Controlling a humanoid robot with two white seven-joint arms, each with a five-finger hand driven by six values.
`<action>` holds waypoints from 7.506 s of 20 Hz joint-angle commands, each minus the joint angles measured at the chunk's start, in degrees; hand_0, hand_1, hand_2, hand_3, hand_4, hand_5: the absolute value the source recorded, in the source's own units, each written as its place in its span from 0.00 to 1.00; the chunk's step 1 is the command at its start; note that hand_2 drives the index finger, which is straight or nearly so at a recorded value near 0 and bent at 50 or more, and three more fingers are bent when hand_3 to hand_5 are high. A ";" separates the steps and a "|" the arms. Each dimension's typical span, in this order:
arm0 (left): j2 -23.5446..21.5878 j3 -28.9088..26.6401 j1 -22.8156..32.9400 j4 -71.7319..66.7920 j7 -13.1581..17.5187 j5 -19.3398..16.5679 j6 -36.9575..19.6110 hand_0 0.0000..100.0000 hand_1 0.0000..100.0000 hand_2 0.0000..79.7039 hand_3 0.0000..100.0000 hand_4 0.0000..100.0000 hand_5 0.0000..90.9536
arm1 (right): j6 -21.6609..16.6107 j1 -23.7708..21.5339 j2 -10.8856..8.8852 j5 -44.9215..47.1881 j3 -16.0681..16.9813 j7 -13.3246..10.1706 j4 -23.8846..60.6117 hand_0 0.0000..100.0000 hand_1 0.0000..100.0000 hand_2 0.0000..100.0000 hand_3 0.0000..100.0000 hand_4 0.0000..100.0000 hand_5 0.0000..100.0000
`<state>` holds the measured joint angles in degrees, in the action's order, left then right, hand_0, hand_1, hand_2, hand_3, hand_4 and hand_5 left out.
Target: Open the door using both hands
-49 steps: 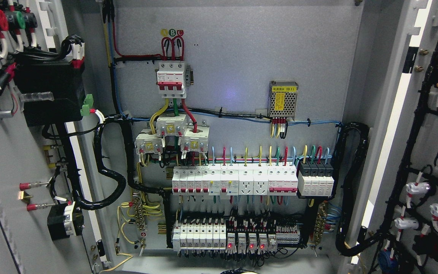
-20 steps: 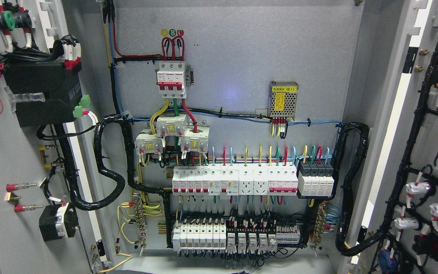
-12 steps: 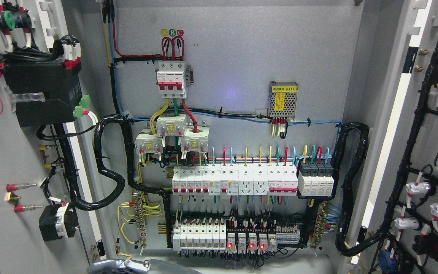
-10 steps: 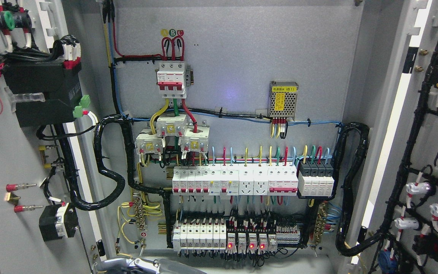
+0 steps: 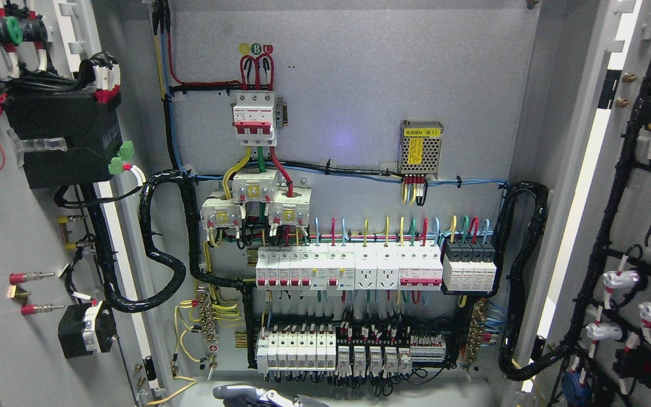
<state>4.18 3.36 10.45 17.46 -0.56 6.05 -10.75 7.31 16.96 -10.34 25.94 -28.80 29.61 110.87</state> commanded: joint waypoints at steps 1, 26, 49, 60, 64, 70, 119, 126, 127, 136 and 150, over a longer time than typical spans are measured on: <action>-2.50 9.65 5.81 25.76 -0.05 0.01 0.12 0.00 0.00 0.00 0.00 0.00 0.00 | -1.76 -6.66 -5.13 -0.37 6.64 -1.66 8.13 0.00 0.00 0.00 0.00 0.00 0.00; -14.54 23.80 19.61 88.52 -0.05 -0.08 0.03 0.00 0.00 0.00 0.00 0.00 0.00 | -20.66 -22.75 -5.48 0.34 24.66 -3.60 8.04 0.00 0.00 0.00 0.00 0.00 0.00; -19.38 21.35 6.09 101.45 -0.14 0.27 -4.28 0.00 0.00 0.00 0.00 0.00 0.00 | -26.99 -31.01 -7.59 15.01 34.15 -3.60 8.04 0.00 0.00 0.00 0.00 0.00 0.00; -19.38 13.44 3.18 103.21 -0.23 1.06 -4.45 0.00 0.00 0.00 0.00 0.00 0.00 | -27.08 -33.30 -12.50 18.44 37.85 -3.33 7.87 0.00 0.00 0.00 0.00 0.00 0.00; -19.73 9.75 2.65 103.12 -0.23 4.22 -4.37 0.00 0.00 0.00 0.00 0.00 0.00 | -27.26 -33.30 -13.12 18.44 38.90 -3.25 7.87 0.00 0.00 0.00 0.00 0.00 0.00; -22.36 4.65 2.65 103.21 -0.23 9.40 -4.45 0.00 0.00 0.00 0.00 0.00 0.00 | -30.06 -33.39 -15.58 18.09 39.70 -3.16 7.78 0.00 0.00 0.00 0.00 0.00 0.00; -38.19 -21.02 6.69 91.88 -0.23 34.72 -5.33 0.00 0.00 0.00 0.00 0.00 0.00 | -32.97 -37.87 -17.43 18.18 41.46 -3.25 8.13 0.00 0.00 0.00 0.00 0.00 0.00; -39.77 -22.69 6.69 89.59 -0.23 37.80 -5.33 0.00 0.00 0.00 0.00 0.00 0.00 | -32.97 -37.87 -17.34 18.18 41.46 -3.25 8.13 0.00 0.00 0.00 0.00 0.00 0.00; -39.95 -23.04 6.69 89.24 -0.23 38.24 -5.25 0.00 0.00 0.00 0.00 0.00 0.00 | -32.97 -37.87 -17.34 18.09 41.46 -3.25 8.13 0.00 0.00 0.00 0.00 0.00 0.00; -41.35 -24.01 6.69 87.48 -0.23 40.96 -5.16 0.00 0.00 0.00 0.00 0.00 0.00 | -32.97 -37.87 -17.43 18.18 41.37 -3.25 8.04 0.00 0.00 0.00 0.00 0.00 0.00; -42.50 -26.30 6.69 82.21 -0.23 44.83 -4.81 0.00 0.00 0.00 0.00 0.00 0.00 | -32.97 -37.79 -17.34 18.18 41.19 -3.25 8.13 0.00 0.00 0.00 0.00 0.00 0.00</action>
<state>-37.17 -21.19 17.14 103.45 -0.78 49.36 -15.68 -25.64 -20.86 -27.76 44.10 12.55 26.38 118.96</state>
